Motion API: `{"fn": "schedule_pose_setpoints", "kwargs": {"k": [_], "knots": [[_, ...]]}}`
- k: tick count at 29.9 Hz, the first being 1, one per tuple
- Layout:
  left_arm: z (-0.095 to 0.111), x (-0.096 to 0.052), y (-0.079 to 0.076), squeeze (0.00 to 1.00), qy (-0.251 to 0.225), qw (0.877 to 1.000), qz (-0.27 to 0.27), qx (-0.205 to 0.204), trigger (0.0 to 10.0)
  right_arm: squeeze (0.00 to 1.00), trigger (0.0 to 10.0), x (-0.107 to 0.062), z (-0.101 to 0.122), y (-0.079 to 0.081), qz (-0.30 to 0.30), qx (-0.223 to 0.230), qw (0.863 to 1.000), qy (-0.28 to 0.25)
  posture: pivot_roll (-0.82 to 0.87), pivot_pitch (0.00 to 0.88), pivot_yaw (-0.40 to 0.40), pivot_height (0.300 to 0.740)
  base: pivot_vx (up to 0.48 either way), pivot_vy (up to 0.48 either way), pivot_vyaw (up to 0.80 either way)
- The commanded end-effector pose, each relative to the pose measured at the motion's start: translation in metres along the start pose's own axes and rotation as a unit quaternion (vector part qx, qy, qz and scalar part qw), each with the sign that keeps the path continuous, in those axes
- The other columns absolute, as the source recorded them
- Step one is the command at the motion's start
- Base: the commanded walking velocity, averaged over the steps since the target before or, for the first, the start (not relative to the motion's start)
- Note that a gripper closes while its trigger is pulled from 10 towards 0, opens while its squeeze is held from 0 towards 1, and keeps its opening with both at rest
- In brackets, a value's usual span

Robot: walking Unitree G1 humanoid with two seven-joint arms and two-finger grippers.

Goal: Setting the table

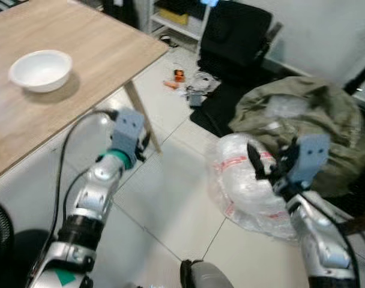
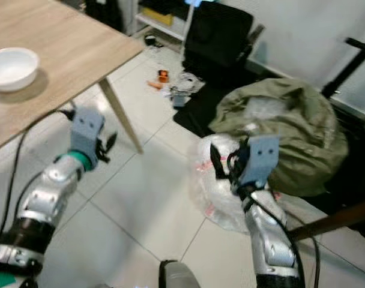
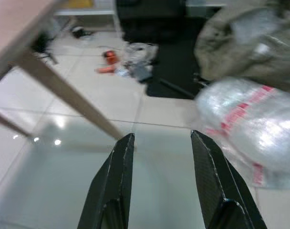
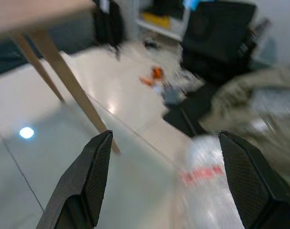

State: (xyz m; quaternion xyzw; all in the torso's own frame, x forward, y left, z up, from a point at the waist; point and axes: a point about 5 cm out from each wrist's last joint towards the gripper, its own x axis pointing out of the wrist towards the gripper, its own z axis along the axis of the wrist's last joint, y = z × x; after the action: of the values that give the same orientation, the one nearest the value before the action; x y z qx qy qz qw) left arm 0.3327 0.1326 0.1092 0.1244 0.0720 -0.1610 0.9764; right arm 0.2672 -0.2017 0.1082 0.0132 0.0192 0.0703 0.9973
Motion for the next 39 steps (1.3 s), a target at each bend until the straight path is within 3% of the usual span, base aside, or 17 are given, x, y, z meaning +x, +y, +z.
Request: {"fn": "schedule_pose_setpoints", "kwargs": {"k": [1, 2, 5, 8, 15, 18, 27, 39], "knots": [[-0.02, -0.006, 0.002, 0.0, 0.034, 0.999, -0.001, 0.002, 10.0, 0.0, 10.0, -0.003, -0.015, 0.002, 0.003, 0.004, 1.0, 0.02, 0.06, 0.007, 0.005, 0.74, 0.0, 0.0, -0.8], [-0.043, -0.011, 0.002, 0.0, 0.075, 0.997, -0.016, -0.006, 10.0, 0.0, 10.0, -0.008, -0.035, 0.001, -0.007, 0.01, 0.999, 0.051, 0.06, 0.007, 0.005, 0.74, 0.0, 0.0, -0.8], [-0.066, -0.019, 0.001, 0.0, 0.114, 0.993, -0.03, -0.013, 10.0, 0.0, 10.0, -0.014, -0.057, -0.002, -0.031, 0.033, 0.995, 0.084, 0.06, 0.01, 0.006, 0.74, 0.0, 0.0, -0.8], [-0.074, -0.022, 0.0, 0.0, 0.125, 0.992, -0.034, -0.008, 10.0, 0.0, 10.0, -0.018, -0.068, -0.003, -0.048, 0.061, 0.992, 0.098, 0.06, 0.01, 0.007, 0.74, 0.0, 0.0, -0.8], [-0.089, -0.025, -0.009, 0.0, 0.142, 0.989, -0.04, -0.01, 10.0, 0.0, 10.0, -0.033, -0.102, 0.005, -0.076, 0.075, 0.982, 0.153, 0.06, 0.015, 0.011, 0.74, 0.0, 0.0, -0.8], [-0.088, -0.023, -0.011, 0.0, 0.124, 0.991, -0.048, -0.024, 10.0, 0.0, 10.0, -0.047, -0.119, 0.002, -0.156, 0.091, 0.967, 0.182, 0.05, 0.026, 0.016, 0.74, 0.0, 0.0, -0.8], [-0.088, -0.02, -0.014, 0.0, 0.112, 0.992, -0.06, -0.02, 10.0, 0.0, 10.0, -0.06, -0.126, 0.006, -0.198, 0.099, 0.958, 0.182, 0.03, 0.028, 0.024, 0.74, 0.0, 0.0, -0.8], [-0.095, -0.02, -0.021, 0.0, 0.128, 0.988, -0.077, -0.037, 10.0, 0.0, 10.0, -0.058, -0.119, -0.001, -0.23, 0.066, 0.959, 0.151, 0.02, 0.028, 0.021, 0.74, 0.0, 0.0, -0.8]]}}
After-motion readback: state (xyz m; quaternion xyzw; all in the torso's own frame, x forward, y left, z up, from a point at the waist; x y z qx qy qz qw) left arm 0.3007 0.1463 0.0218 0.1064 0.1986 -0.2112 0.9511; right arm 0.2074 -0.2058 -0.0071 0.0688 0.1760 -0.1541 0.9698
